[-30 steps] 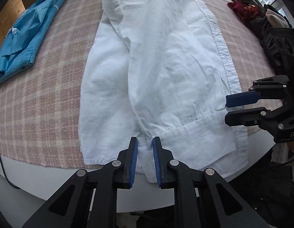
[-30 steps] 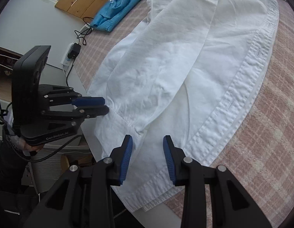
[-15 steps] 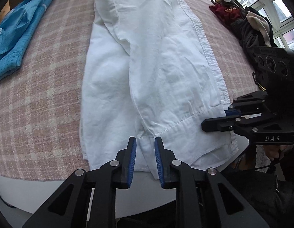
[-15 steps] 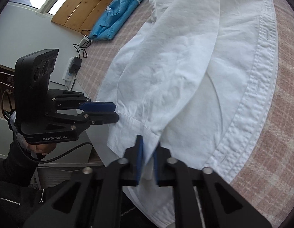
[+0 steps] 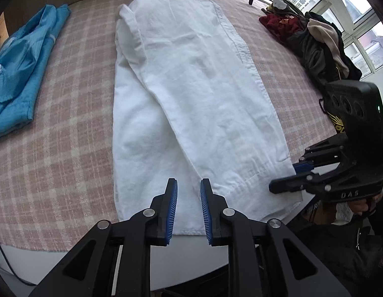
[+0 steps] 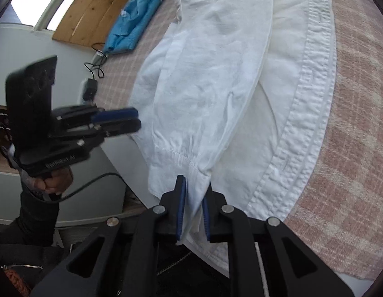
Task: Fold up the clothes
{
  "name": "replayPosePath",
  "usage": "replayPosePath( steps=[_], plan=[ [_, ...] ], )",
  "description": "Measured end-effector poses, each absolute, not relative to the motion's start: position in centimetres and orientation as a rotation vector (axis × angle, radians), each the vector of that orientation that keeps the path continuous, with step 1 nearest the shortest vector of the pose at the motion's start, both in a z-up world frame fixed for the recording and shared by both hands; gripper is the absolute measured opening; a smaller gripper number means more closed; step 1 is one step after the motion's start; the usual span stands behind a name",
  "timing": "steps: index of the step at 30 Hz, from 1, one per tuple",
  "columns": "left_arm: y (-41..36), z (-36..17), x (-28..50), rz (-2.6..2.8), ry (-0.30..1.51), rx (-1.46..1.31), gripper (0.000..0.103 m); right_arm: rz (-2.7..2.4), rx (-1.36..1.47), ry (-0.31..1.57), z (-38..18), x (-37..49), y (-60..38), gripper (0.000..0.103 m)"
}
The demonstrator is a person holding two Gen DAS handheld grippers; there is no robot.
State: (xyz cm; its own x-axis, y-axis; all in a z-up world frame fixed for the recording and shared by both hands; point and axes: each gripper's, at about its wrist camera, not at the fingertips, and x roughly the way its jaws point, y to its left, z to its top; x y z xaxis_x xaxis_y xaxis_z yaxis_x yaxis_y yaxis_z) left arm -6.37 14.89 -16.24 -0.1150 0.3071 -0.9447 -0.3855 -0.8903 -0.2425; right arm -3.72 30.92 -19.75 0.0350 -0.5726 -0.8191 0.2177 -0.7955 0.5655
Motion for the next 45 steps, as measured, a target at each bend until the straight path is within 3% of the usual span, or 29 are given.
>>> replayPosePath(
  steps=[5,11,13,15,17,22,28,33,39,42,43,45],
  plan=[
    [14.4,-14.0,-10.7,2.135,0.12,-1.636,0.019,-1.91,1.707,-0.299,-14.9,-5.0,33.1,0.021],
    [12.1,-10.6,-16.7,2.219,0.164,-1.555,0.02,-2.16,1.478,-0.26,-4.0,-13.3,34.9,0.021],
    [11.2,-9.5,-18.8,2.258,0.154,-1.53,0.023,-2.206,1.455,-0.23,-2.8,-16.6,34.8,0.021],
    [10.2,-8.6,-20.9,2.304,0.143,-1.506,0.029,-2.235,1.452,-0.207,-2.6,-19.8,34.6,0.032],
    [9.7,-9.2,-22.8,2.273,0.109,-1.52,0.033,-2.264,1.45,-0.184,-2.4,-23.0,34.5,0.055],
    [10.1,-12.6,-24.9,2.178,0.144,-1.571,0.04,-2.336,1.442,-0.125,-1.9,-30.9,34.1,0.055],
    [11.8,-15.2,-27.6,2.108,0.18,-1.541,0.053,-2.198,1.625,-0.166,-9.0,-39.1,34.0,0.055],
    [13.5,-17.6,-30.9,1.995,0.168,-1.536,0.055,-2.011,1.723,-0.252,-13.8,-44.8,33.0,0.055],
    [15.3,-19.7,-32.7,1.844,0.181,-1.569,0.055,-1.798,1.813,-0.155,-17.4,-47.1,30.5,0.055],
    [15.5,-19.4,-32.2,1.814,0.184,-1.554,0.047,-1.752,1.852,-0.087,-19.2,-46.5,29.6,0.055],
    [15.4,-19.3,-32.0,1.807,0.176,-1.557,0.038,-1.74,1.847,-0.095,-19.6,-46.2,29.5,0.053],
    [15.2,-19.3,-31.8,1.805,0.177,-1.564,0.028,-1.719,1.823,-0.147,-20.1,-45.8,29.4,0.034]
  ],
)
